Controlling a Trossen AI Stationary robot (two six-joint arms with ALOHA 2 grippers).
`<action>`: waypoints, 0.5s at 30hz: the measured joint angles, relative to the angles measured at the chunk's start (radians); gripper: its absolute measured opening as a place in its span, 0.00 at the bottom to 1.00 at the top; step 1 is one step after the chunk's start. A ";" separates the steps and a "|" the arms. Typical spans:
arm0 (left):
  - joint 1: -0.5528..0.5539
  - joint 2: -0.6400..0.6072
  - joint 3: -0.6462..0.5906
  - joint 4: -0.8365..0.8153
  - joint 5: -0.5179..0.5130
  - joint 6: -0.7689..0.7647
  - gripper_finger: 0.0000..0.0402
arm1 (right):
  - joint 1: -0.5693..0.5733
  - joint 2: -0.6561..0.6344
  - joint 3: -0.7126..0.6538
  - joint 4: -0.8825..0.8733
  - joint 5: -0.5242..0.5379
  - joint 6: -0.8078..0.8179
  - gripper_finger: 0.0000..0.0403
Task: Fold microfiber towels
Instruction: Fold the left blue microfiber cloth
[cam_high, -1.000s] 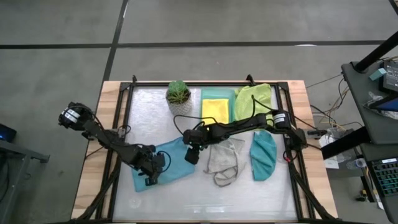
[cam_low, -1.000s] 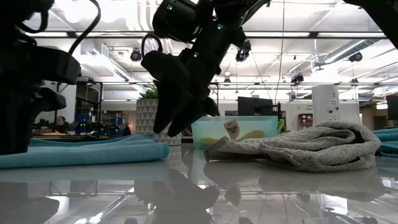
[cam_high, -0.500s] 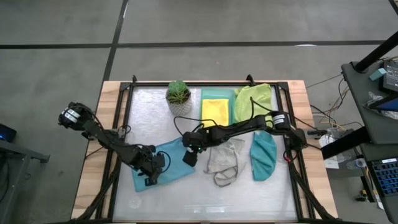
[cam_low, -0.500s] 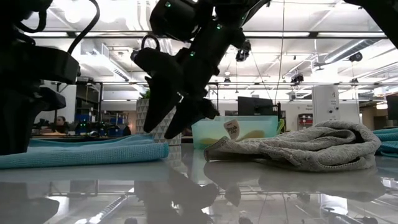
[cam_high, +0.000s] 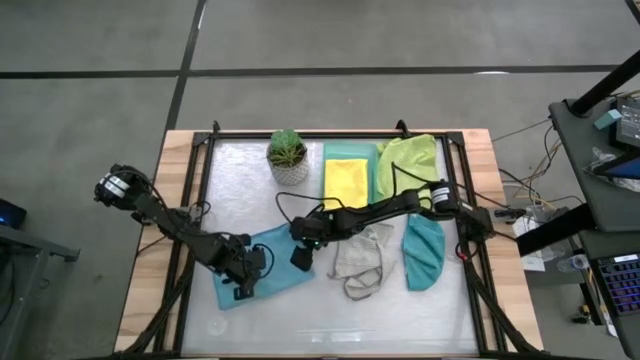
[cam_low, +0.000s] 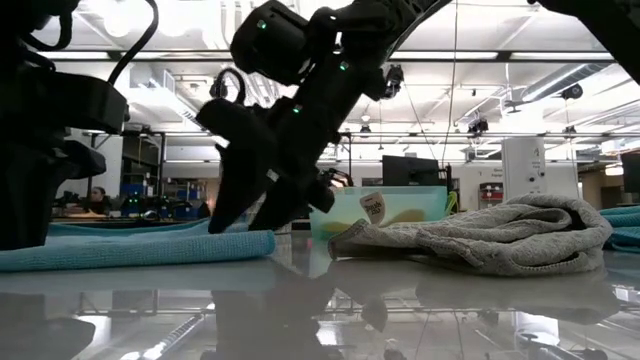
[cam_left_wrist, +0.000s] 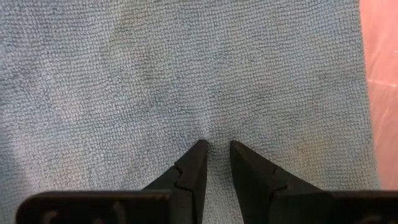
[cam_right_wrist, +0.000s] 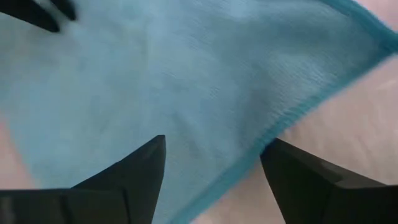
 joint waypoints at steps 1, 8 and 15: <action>0.000 0.000 0.000 0.005 -0.003 0.000 0.14 | 0.001 0.005 0.000 0.016 -0.017 0.001 0.61; 0.000 0.000 0.000 0.010 -0.006 0.000 0.14 | 0.003 0.011 0.000 0.080 -0.058 -0.009 0.52; 0.000 0.000 0.004 0.010 -0.008 0.003 0.14 | 0.003 0.011 0.005 0.108 -0.081 -0.042 0.25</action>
